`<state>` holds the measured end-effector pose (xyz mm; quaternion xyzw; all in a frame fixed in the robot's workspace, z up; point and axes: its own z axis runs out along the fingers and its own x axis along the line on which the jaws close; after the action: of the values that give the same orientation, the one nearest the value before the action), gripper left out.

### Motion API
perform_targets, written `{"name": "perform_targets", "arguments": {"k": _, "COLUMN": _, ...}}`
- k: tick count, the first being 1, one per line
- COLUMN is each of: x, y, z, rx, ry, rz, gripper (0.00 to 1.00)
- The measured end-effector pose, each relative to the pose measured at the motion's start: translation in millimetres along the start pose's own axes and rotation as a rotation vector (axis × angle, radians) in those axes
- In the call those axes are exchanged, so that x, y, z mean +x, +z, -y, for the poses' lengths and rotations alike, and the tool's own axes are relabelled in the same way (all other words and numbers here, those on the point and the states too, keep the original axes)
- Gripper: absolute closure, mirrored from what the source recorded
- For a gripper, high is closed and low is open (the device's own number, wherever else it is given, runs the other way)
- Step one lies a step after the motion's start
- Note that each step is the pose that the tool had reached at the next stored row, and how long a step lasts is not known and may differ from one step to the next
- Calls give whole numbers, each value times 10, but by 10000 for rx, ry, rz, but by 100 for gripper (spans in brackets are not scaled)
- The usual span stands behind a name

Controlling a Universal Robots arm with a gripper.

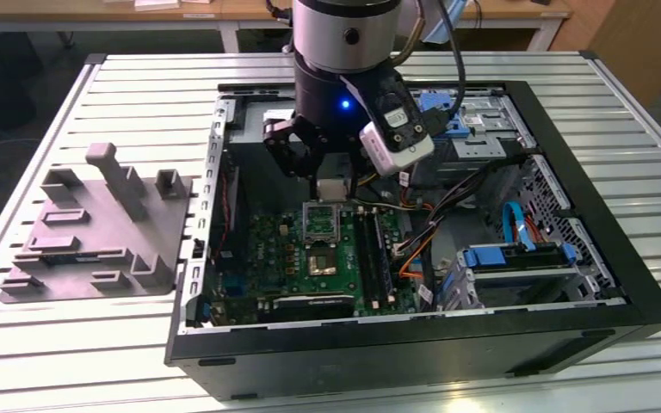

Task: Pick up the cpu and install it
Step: 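Place the cpu into insertion slot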

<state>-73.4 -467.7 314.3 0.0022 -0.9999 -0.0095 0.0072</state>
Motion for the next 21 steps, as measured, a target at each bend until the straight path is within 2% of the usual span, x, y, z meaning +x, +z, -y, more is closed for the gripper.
{"name": "perform_targets", "arguments": {"k": 4, "x": -1, "y": 55, "z": 1, "rx": 0, "ry": 0, "rz": -10, "gripper": 53}}
{"name": "perform_targets", "arguments": {"k": 12, "x": -1, "y": 94, "z": 33, "rx": 0, "ry": -3, "rz": -11, "gripper": 53}}
{"name": "perform_targets", "arguments": {"k": 21, "x": -3, "y": 240, "z": 60, "rx": 0, "ry": -34, "rz": -17, "gripper": 53}}
